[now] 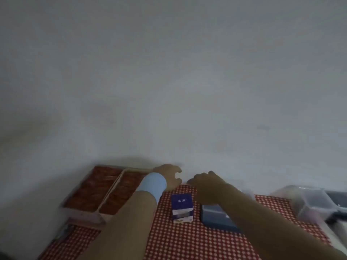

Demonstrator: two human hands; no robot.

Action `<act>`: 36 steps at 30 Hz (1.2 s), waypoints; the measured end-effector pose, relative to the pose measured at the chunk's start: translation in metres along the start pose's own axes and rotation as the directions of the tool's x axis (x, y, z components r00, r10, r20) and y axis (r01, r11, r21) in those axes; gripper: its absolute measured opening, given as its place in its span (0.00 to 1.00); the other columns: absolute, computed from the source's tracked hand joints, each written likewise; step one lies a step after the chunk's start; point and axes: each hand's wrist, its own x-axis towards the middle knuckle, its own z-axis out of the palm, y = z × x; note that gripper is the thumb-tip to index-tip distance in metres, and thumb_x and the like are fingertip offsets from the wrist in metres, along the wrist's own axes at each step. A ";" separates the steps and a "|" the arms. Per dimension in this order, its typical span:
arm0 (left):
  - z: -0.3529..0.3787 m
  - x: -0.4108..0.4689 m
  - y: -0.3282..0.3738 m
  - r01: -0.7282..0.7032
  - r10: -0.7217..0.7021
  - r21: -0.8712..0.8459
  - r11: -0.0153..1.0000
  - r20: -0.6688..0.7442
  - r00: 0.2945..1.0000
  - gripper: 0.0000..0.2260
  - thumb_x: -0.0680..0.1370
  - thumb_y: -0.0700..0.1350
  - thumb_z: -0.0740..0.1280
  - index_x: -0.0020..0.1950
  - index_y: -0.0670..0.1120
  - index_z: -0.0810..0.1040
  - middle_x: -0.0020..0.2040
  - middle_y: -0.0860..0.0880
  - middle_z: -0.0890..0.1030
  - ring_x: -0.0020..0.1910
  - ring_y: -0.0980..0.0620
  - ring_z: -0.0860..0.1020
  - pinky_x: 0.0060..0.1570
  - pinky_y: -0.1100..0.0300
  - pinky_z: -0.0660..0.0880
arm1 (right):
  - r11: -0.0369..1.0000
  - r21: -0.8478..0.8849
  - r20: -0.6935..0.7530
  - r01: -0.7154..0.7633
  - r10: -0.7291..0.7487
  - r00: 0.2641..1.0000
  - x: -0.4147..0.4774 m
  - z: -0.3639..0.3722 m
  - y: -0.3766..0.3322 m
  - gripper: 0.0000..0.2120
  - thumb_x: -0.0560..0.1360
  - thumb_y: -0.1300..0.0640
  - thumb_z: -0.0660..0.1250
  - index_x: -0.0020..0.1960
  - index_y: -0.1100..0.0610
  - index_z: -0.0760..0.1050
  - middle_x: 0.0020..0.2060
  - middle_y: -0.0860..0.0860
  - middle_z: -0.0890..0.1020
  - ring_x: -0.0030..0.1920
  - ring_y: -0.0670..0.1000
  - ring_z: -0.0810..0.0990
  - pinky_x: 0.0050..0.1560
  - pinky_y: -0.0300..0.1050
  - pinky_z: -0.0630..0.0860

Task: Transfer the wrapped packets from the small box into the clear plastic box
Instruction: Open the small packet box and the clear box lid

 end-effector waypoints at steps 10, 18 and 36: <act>0.099 0.038 -0.026 -0.039 0.043 -0.034 0.999 0.121 0.992 0.08 0.77 0.48 0.66 0.51 0.45 0.80 0.49 0.45 0.82 0.48 0.45 0.79 0.49 0.51 0.76 | 0.980 -0.166 -0.130 0.108 -0.130 0.983 0.042 0.100 -0.018 0.34 0.75 0.45 0.69 0.77 0.53 0.62 0.69 0.53 0.71 0.64 0.57 0.73 0.66 0.56 0.68; 0.132 0.035 -0.051 -0.228 0.221 -0.086 0.970 -0.083 0.972 0.22 0.73 0.46 0.75 0.65 0.51 0.74 0.54 0.56 0.75 0.52 0.53 0.76 0.43 0.69 0.68 | 0.970 -0.244 -0.426 -0.006 -0.101 0.899 0.050 0.134 -0.019 0.31 0.77 0.40 0.66 0.75 0.51 0.63 0.65 0.52 0.74 0.63 0.56 0.75 0.72 0.58 0.60; 0.182 0.005 -0.064 -0.329 0.187 -0.403 0.854 -0.353 0.917 0.19 0.79 0.48 0.69 0.70 0.53 0.74 0.65 0.54 0.78 0.61 0.54 0.76 0.59 0.63 0.73 | 0.966 -0.257 -0.738 0.024 -0.212 0.641 -0.007 0.177 -0.049 0.16 0.67 0.49 0.79 0.54 0.49 0.83 0.60 0.51 0.80 0.59 0.53 0.79 0.65 0.53 0.71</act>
